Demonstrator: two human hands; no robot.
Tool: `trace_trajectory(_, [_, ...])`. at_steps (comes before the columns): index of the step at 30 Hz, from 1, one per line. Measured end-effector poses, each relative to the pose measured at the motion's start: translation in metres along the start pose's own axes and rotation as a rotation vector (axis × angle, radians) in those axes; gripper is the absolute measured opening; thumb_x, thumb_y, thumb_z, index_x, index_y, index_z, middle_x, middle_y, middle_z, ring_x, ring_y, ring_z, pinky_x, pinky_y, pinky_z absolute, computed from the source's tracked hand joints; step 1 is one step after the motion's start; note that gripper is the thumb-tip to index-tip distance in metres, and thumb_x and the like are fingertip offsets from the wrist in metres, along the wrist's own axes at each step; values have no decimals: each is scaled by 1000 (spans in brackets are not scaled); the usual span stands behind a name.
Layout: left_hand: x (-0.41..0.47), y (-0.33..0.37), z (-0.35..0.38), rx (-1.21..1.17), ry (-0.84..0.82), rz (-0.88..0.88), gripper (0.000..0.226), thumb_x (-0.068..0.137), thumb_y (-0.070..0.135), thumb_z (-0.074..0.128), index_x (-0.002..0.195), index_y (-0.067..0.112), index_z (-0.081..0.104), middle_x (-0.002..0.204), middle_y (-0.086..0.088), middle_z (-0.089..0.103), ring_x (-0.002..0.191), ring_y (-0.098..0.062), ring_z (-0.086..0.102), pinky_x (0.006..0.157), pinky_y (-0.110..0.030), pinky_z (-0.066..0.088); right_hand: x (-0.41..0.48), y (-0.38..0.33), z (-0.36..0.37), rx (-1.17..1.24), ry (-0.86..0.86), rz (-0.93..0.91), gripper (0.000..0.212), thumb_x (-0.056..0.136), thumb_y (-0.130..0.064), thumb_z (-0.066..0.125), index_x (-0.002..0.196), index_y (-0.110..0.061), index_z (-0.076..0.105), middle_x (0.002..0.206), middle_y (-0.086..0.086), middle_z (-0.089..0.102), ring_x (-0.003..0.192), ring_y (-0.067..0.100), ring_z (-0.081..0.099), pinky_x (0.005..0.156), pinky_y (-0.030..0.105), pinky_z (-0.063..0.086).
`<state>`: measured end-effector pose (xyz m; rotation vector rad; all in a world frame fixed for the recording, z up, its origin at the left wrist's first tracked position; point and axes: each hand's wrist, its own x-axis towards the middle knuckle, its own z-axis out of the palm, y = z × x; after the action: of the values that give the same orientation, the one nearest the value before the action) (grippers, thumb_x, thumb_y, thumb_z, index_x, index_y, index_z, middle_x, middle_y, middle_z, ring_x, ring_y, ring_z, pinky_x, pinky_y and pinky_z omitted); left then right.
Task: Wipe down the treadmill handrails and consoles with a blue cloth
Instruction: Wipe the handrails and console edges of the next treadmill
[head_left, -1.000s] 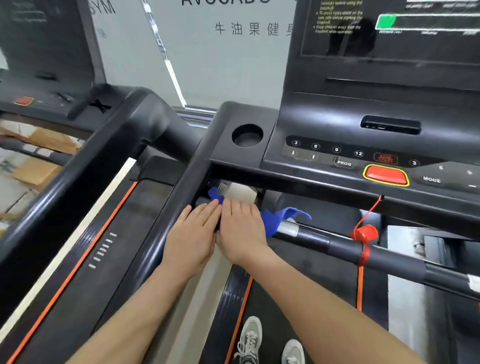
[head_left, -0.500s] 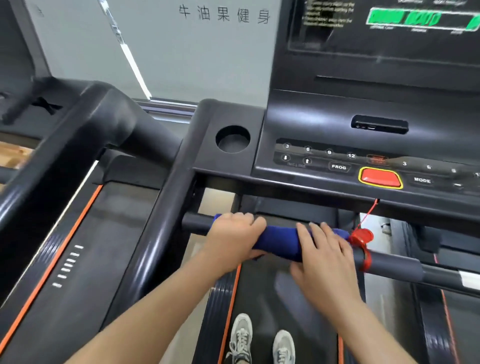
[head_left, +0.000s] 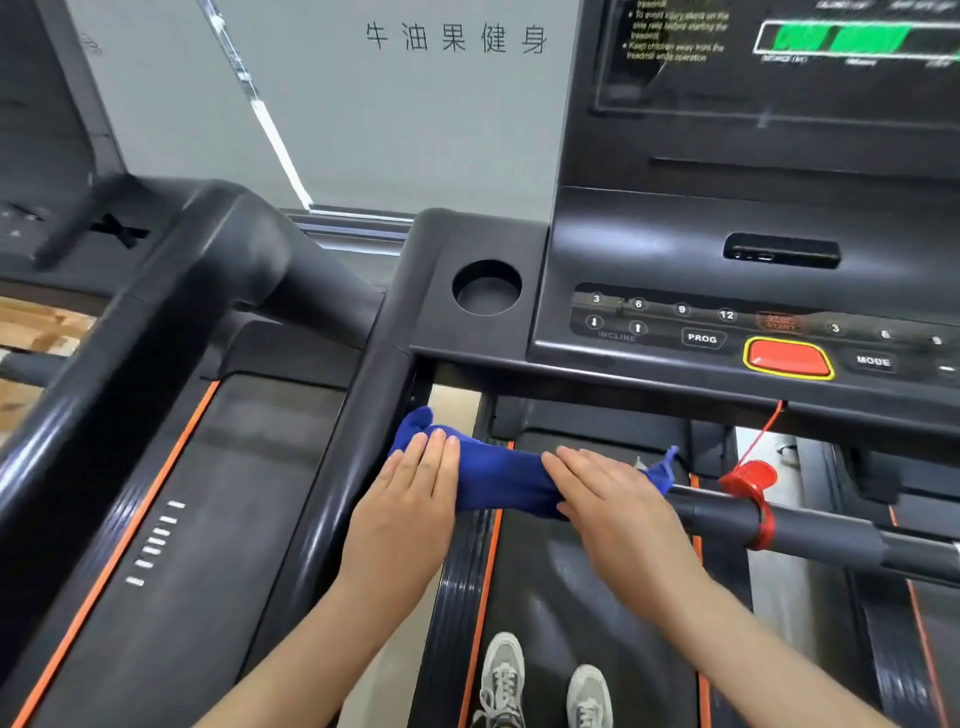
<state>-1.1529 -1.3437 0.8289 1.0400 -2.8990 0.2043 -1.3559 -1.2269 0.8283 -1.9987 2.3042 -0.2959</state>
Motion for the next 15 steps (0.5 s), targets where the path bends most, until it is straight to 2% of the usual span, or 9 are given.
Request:
trace_trajectory(2, [0, -2, -9, 13, -43, 60, 56, 86, 24, 38, 132, -4, 53, 133, -21, 56, 123, -34, 55, 103, -44, 46, -13, 6, -8, -49, 5, 53, 51, 82, -24, 70, 130, -26, 55, 136, 2, 56, 126, 32, 51, 97, 50, 44])
trace_trajectory(4, [11, -4, -26, -6, -135, 50, 75, 79, 54, 36, 130, 4, 56, 127, -14, 61, 119, -32, 56, 103, -47, 44, -16, 8, -18, -77, -42, 227, 55, 76, -40, 73, 127, -32, 53, 144, 3, 49, 135, 31, 42, 99, 57, 37])
trace_trajectory(6, [30, -5, -37, -15, -237, 57, 95, 64, 75, 33, 137, 16, 48, 129, -7, 56, 123, -28, 50, 107, -48, 37, -13, 10, -19, -57, -110, 379, 60, 78, -53, 68, 130, -29, 49, 146, 4, 45, 138, 28, 38, 103, 57, 32])
trace_trajectory(7, [41, -6, -36, -38, -282, 85, 99, 62, 79, 34, 140, 20, 43, 132, -7, 53, 126, -27, 47, 108, -47, 35, -13, 10, -17, -79, -116, 394, 61, 79, -54, 66, 130, -24, 51, 142, 5, 49, 135, 27, 42, 103, 57, 34])
trace_trajectory(9, [59, -6, -23, -88, -343, 175, 90, 65, 79, 45, 138, 25, 41, 129, -4, 56, 121, -24, 52, 99, -39, 41, -17, 6, -8, -112, -78, 337, 52, 82, -41, 69, 126, -17, 58, 130, 5, 60, 125, 27, 53, 99, 55, 41])
trace_trajectory(11, [71, -6, -11, -129, -352, 216, 68, 70, 77, 49, 119, 29, 51, 104, 5, 65, 98, -18, 62, 78, -33, 44, -23, -1, -9, -102, 43, 267, 41, 85, -19, 51, 124, -14, 62, 125, 4, 65, 118, 24, 60, 99, 47, 46])
trace_trajectory(13, [75, -6, -4, -147, -349, 243, 67, 69, 82, 34, 106, 30, 51, 91, 7, 65, 85, -17, 63, 69, -32, 44, -34, -4, -15, -80, 127, 212, 59, 72, -7, 32, 118, -12, 68, 122, 4, 68, 113, 22, 64, 100, 39, 44])
trace_trajectory(15, [76, -2, 1, -178, -291, 299, 71, 69, 82, 22, 108, 31, 51, 91, 7, 66, 84, -19, 64, 69, -35, 46, -52, -10, -15, -4, 171, 205, 56, 69, -1, 42, 116, -14, 70, 121, -1, 68, 113, 16, 64, 99, 33, 46])
